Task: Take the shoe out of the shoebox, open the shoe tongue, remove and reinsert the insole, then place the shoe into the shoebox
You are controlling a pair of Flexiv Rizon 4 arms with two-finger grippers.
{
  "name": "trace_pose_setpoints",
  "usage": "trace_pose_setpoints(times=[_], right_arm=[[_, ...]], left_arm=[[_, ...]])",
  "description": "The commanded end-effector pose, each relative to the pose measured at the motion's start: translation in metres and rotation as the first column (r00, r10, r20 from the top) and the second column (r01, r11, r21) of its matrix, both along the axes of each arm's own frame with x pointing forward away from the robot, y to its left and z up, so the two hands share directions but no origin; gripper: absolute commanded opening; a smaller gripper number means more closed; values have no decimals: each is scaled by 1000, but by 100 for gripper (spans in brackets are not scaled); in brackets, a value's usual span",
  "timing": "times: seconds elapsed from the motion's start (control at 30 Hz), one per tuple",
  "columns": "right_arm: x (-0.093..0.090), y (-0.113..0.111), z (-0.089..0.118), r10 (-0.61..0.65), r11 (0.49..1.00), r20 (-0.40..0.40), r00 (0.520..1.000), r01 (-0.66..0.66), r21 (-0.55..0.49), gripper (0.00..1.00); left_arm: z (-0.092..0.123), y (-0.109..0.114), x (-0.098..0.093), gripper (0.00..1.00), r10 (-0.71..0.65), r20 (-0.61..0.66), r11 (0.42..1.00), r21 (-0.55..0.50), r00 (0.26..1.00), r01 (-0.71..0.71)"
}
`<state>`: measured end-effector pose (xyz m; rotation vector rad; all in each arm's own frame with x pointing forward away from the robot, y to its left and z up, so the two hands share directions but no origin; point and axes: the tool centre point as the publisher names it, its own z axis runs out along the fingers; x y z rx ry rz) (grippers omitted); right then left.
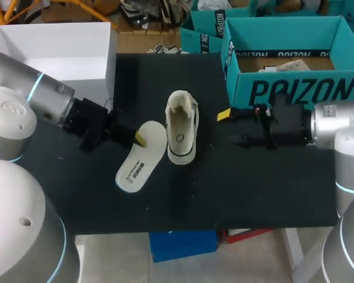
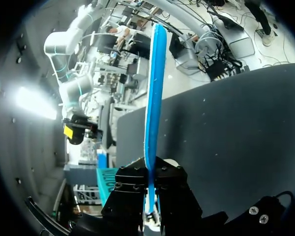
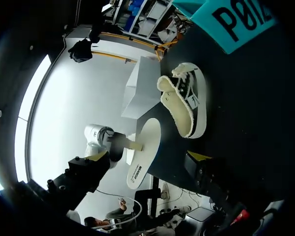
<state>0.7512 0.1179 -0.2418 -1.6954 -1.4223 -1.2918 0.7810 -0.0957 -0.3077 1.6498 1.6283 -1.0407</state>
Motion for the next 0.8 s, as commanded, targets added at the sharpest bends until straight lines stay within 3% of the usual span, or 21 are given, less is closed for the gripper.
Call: trace_pose_setpoints(times=[0.03,0.4,0.8], right_arm=[[-21,-12,13,-170,985,59,984,172,-29,100],[-39,-26,26,-221,973,69,973,225,-58,100],[-41,-25,28,-218,973,64,974,222,-65,100]], left_arm=[[-1,0,-1,0,-12,-9,1000,27,1000,13],[-8,-3,-3,0,-33,-27,998,45,999,34],[-12,-13,-16,0,-98,-50,992,78,994,101]])
